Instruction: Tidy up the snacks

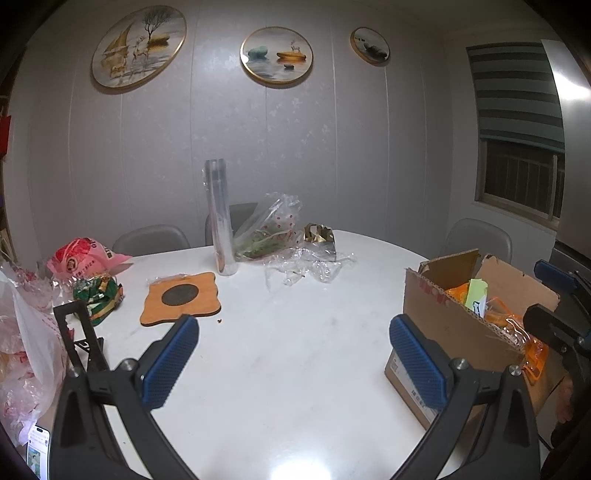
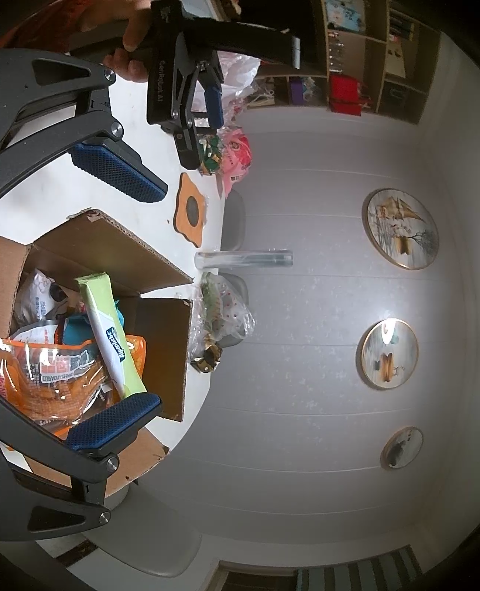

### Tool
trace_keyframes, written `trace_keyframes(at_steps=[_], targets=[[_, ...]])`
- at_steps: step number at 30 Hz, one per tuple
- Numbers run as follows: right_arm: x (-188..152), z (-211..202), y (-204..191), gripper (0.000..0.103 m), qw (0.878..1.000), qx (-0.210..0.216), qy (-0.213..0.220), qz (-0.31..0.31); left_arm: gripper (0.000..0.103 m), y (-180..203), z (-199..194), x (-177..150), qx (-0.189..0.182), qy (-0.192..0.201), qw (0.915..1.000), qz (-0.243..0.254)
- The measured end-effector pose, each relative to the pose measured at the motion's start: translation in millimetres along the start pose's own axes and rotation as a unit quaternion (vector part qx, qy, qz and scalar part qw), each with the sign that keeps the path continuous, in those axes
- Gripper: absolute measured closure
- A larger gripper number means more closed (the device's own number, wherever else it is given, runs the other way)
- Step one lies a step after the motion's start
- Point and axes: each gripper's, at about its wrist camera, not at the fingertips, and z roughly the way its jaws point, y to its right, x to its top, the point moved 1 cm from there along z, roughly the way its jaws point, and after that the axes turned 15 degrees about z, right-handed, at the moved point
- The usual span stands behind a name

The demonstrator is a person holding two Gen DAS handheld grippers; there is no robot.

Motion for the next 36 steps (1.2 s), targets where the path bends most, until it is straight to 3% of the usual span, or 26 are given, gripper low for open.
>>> trace_keyframes(at_steps=[36], targets=[[-1.4,-5.7,-10.6,0.0,1.0,-0.006,-0.006,0.009,0.001,-1.9,-1.7,0.3,0.0,0.003,1.0,0.0]])
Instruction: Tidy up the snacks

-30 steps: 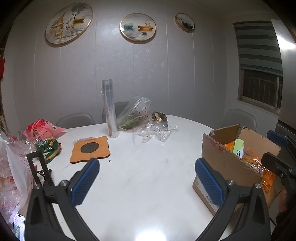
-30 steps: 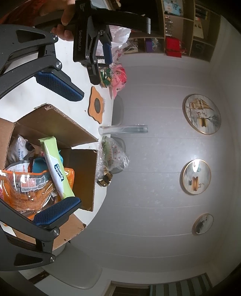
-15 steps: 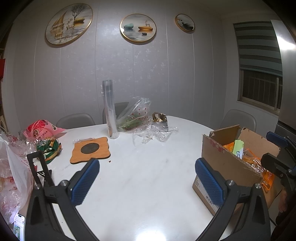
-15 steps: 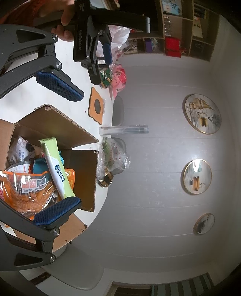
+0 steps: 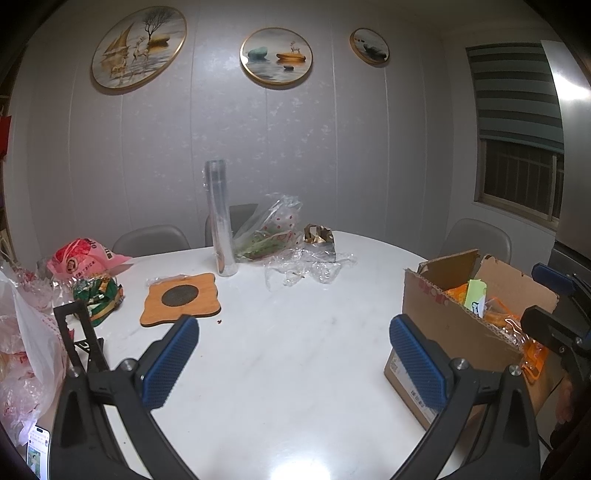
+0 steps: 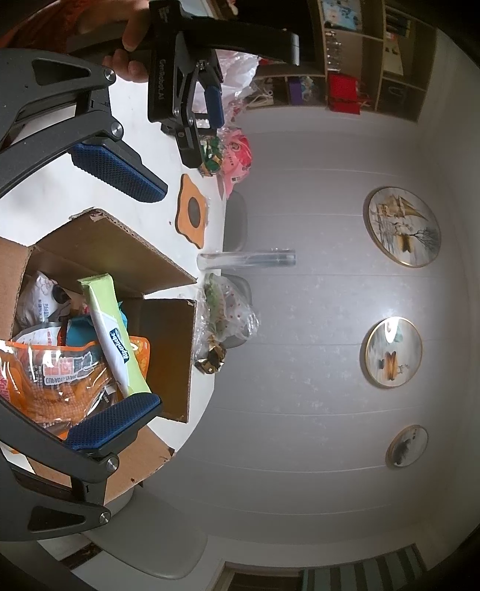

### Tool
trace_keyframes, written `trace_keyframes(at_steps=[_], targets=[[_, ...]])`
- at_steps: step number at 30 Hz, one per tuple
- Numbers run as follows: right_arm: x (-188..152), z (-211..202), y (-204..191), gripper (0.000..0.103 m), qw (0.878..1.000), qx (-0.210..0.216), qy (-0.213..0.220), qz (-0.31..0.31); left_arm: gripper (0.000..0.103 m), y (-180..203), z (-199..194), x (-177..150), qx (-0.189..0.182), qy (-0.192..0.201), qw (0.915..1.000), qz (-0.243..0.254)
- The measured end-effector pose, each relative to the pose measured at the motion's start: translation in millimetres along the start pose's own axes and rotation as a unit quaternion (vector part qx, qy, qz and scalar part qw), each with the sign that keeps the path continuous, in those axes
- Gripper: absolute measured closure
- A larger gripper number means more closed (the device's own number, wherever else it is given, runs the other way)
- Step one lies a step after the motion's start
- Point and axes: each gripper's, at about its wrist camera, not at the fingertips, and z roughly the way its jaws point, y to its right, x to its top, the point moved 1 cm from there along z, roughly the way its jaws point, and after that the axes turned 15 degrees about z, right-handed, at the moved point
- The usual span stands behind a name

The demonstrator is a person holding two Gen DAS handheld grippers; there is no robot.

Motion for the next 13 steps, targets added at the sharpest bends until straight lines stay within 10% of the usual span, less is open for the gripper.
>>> trace_keyframes(at_steps=[13], targets=[[-0.4,-1.6,-0.4,0.0,1.0,-0.003,0.002,0.003,0.001,3.3,-0.8,2.0,-0.002,0.0,1.0,0.0]])
